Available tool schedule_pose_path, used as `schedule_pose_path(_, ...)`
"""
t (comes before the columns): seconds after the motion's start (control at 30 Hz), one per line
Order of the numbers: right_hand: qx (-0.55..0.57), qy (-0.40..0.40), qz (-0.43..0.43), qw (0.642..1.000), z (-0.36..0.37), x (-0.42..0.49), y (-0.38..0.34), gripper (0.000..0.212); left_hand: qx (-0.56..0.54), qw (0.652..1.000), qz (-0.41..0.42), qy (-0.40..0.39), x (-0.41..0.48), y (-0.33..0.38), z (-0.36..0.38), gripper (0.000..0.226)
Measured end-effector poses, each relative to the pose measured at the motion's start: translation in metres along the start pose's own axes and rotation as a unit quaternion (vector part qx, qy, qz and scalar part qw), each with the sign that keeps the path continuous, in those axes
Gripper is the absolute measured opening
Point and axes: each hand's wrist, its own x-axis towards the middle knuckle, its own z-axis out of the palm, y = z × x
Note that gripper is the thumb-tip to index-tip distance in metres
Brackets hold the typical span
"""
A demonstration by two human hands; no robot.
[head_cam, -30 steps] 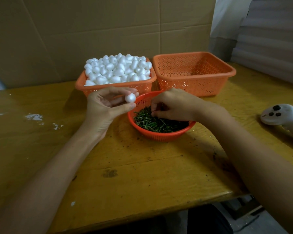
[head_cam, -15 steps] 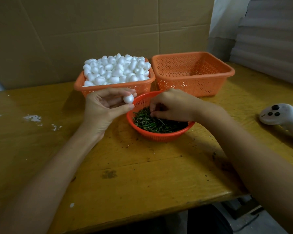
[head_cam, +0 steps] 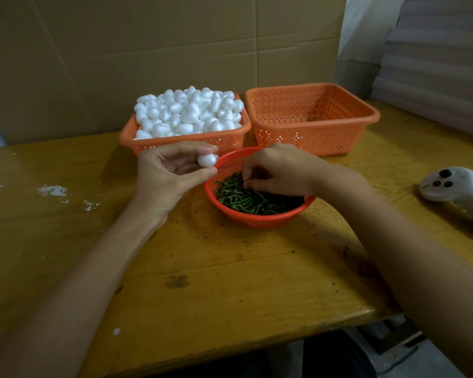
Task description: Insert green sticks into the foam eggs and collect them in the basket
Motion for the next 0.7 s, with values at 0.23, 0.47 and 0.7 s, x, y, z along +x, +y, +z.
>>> schedule_pose_path(0.23, 0.004, 0.000, 0.002, 1.000, 0.0004, 0.0004, 0.0003, 0.009, 0.019, 1.000, -0.007, 0.008, 0.0004, -0.0012, 0.0005, 0.031)
schedule_pose_path(0.47, 0.004, 0.000, 0.002, 1.000, 0.0008, 0.0003, 0.0001, 0.009, 0.037, 0.999, 0.005, 0.014, 0.0007, -0.0034, 0.0013, 0.029)
schedule_pose_path(0.7, 0.005, -0.001, 0.001, 1.000, 0.0004, -0.0001, 0.0000, 0.009, 0.028, 0.999, 0.003, 0.025, 0.0013, -0.0038, -0.0002, 0.030)
